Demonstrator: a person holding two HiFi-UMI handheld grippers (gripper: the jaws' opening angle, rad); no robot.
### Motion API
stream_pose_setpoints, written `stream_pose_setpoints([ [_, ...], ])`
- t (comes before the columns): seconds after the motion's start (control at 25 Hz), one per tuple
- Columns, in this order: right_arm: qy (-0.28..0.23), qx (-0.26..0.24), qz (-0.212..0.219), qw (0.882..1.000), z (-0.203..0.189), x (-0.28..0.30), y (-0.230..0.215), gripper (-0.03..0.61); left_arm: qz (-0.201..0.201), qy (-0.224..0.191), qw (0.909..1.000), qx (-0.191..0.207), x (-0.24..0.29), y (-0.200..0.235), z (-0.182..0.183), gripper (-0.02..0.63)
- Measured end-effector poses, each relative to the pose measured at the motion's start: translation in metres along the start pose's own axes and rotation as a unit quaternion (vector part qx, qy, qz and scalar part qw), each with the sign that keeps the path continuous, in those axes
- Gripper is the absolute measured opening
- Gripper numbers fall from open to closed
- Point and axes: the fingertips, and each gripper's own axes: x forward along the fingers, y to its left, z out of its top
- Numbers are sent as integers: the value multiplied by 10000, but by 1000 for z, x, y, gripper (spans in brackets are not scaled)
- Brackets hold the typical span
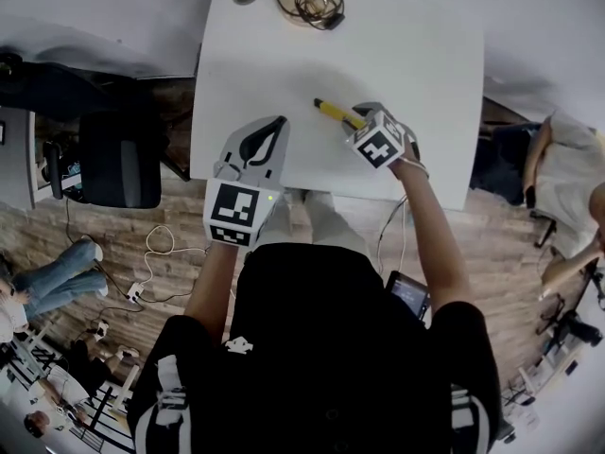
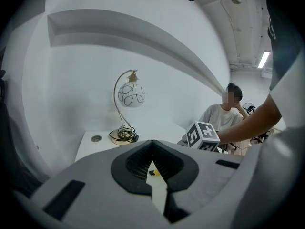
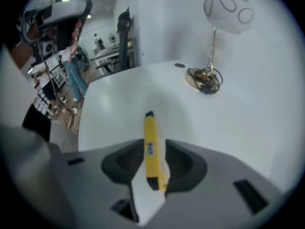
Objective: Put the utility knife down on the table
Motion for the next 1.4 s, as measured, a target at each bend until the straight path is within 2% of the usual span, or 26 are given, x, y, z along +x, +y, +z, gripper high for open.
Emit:
stream_pose_setpoints([
  [0.32, -798, 464, -493, 9945, 29, -50, -8, 71, -133, -184, 9995, 210, -3, -5, 20, 20],
  [0.64, -1834, 1119, -1003, 9715, 61, -118, -18, 40, -265, -466, 9975, 462, -6, -15, 51, 20],
  [0.96, -3028, 1549, -1484, 9286, 93, -209, -25, 34, -323, -778, 9940, 705, -20, -28, 85, 20],
  [1.4, -4350, 1609, -2076, 8613, 117, -328, -25, 34, -321, -1505, 9809, 1190, -47, -48, 157, 20],
])
